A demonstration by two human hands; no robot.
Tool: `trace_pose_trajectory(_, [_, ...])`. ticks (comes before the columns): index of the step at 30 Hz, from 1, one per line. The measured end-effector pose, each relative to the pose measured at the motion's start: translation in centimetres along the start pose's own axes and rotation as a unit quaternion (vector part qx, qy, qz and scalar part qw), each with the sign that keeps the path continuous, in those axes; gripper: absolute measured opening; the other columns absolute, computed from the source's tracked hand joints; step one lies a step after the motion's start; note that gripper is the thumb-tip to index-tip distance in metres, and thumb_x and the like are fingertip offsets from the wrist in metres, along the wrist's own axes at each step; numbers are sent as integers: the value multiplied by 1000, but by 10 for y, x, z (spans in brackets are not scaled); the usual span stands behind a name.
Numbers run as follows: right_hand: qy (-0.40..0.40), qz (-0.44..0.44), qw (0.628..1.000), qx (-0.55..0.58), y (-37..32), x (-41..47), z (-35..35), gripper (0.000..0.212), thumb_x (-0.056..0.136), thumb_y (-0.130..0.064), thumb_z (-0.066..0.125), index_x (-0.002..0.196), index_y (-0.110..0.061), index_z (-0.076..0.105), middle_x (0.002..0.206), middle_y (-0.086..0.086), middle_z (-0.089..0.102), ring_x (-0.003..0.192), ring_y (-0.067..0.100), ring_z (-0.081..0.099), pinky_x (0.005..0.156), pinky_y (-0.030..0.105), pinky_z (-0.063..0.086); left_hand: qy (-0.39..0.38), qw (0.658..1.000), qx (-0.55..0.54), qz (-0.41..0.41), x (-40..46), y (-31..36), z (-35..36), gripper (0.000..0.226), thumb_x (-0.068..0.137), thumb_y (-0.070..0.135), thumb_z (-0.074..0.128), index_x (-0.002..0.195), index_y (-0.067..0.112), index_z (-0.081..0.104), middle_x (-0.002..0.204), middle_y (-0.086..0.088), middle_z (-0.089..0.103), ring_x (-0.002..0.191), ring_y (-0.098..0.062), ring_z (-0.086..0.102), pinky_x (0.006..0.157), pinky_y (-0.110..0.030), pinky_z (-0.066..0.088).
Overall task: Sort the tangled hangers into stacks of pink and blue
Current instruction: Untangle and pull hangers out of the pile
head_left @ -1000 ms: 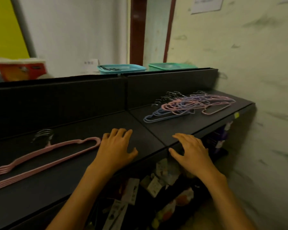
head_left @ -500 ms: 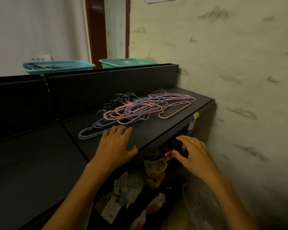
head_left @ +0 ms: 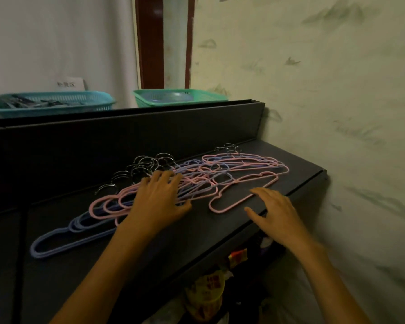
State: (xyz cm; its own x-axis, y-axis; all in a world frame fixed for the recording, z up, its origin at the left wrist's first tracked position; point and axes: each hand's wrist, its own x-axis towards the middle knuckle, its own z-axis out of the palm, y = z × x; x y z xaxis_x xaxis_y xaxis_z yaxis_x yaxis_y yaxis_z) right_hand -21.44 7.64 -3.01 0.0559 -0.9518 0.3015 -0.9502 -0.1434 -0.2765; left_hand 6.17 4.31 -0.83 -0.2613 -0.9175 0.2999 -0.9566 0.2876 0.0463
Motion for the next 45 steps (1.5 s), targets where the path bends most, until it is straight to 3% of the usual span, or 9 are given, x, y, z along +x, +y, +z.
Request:
trace_pose_trajectory(15, [-76, -112, 988, 78, 92, 151, 27, 58, 86, -48, 58, 138, -28, 40, 144, -3, 39, 134, 15, 32, 113, 35, 25, -60, 983, 47, -170, 80, 49, 33, 89, 77, 79, 37, 147, 26, 21, 150, -4, 28, 137, -23, 26, 112, -44, 21])
trace_pose_trajectory(23, [-150, -162, 972, 87, 125, 206, 29, 72, 82, -57, 57, 143, -30, 31, 150, -2, 30, 137, 16, 27, 114, 39, 24, -69, 960, 69, -264, 91, 79, 34, 90, 75, 78, 42, 145, 23, 29, 144, -5, 31, 129, -23, 34, 106, -37, 31])
trace_pose_trajectory(35, [-221, -209, 950, 68, 121, 244, 43, 90, 70, -71, 59, 144, -30, 29, 153, -1, 24, 140, 19, 21, 112, 40, 22, -59, 948, 12, -313, 95, 76, 39, 93, 70, 77, 52, 146, 30, 27, 144, 1, 26, 130, -20, 29, 110, -37, 25])
trace_pose_trajectory(45, [-183, -233, 952, 77, 122, 246, 43, 86, 68, -69, 63, 140, -31, 35, 144, -3, 34, 132, 15, 29, 109, 35, 27, -19, 947, -19, -321, 97, 77, 43, 90, 68, 69, 63, 143, 28, 33, 139, -1, 28, 126, -21, 27, 107, -36, 28])
